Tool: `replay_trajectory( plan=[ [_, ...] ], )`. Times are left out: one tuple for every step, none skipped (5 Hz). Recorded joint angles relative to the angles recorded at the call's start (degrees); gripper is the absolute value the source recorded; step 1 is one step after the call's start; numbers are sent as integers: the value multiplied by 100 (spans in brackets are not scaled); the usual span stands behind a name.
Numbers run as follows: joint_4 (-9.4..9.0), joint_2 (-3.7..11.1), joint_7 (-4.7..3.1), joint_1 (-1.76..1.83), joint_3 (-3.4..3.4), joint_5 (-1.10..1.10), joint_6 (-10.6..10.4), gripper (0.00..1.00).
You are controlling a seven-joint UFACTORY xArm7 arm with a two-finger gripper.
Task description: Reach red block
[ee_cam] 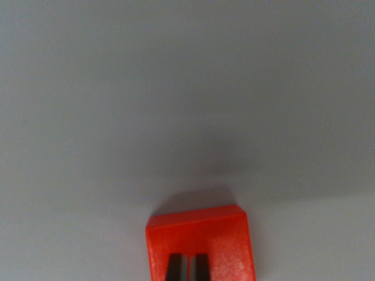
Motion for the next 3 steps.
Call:
replay_trajectory(
  plan=[
    [0,0,0,0,0,0,0,0],
    [-50,14,-2,-11,-11,-4,-72,0],
    [-50,14,-2,-11,-11,-4,-72,0]
  ],
)
